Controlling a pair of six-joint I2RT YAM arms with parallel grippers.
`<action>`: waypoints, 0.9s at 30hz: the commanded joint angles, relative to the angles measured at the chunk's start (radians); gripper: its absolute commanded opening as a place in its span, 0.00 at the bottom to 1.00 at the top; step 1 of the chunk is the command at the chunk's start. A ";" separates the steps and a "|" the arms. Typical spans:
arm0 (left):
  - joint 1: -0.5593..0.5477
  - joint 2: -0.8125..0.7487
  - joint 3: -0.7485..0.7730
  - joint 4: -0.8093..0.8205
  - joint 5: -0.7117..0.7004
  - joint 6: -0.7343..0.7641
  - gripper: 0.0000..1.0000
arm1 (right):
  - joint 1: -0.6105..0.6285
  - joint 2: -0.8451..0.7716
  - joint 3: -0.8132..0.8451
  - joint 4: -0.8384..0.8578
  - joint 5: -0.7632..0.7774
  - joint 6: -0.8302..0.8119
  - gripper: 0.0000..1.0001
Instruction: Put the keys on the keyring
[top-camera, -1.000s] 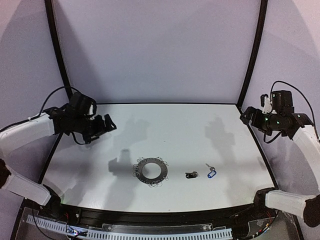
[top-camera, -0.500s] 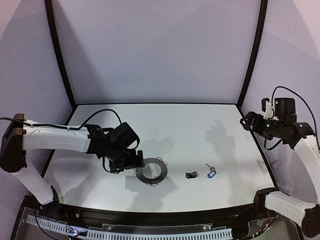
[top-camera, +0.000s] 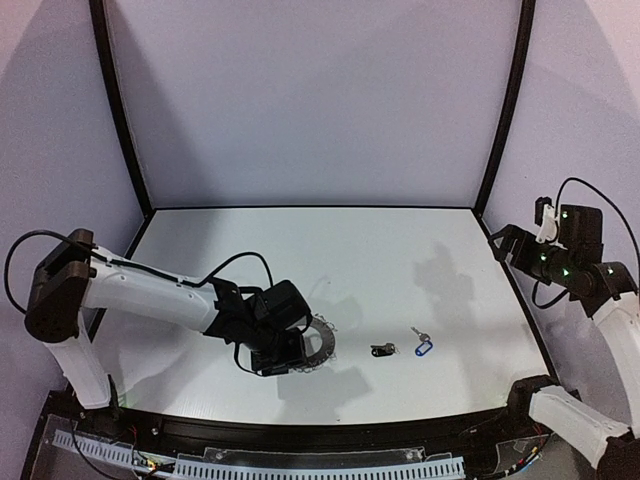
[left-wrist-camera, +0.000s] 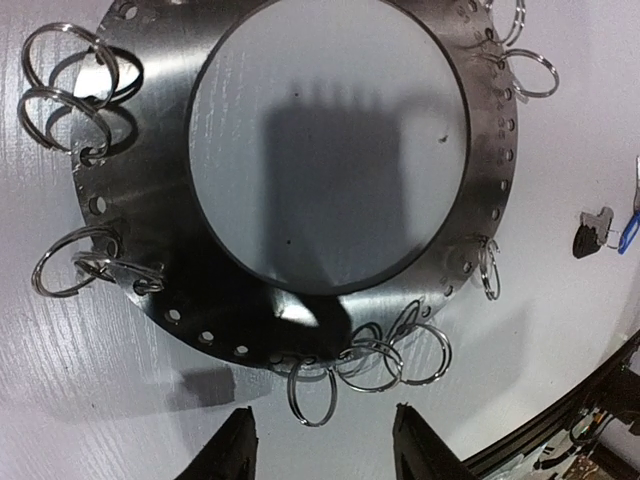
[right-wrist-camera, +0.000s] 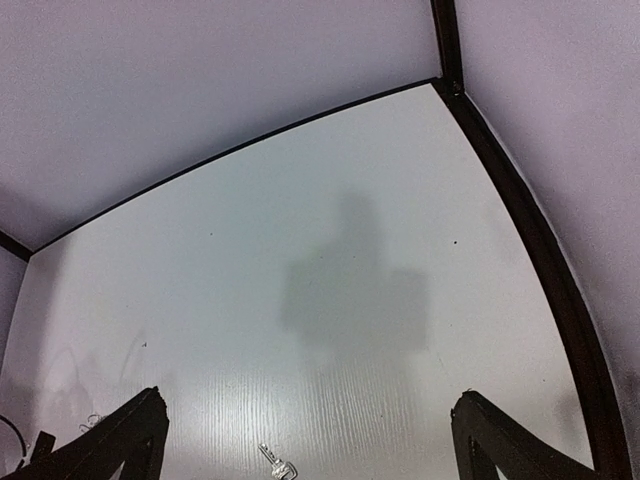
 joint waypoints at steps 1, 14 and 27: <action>0.000 0.004 0.022 -0.002 -0.009 -0.037 0.42 | -0.002 -0.043 -0.017 0.031 0.042 0.013 0.99; 0.006 0.037 0.035 -0.009 0.009 -0.030 0.27 | -0.002 -0.044 -0.022 0.043 0.060 0.011 0.99; 0.023 0.055 0.034 0.010 0.033 -0.019 0.13 | -0.003 -0.052 -0.022 0.038 0.069 0.011 0.99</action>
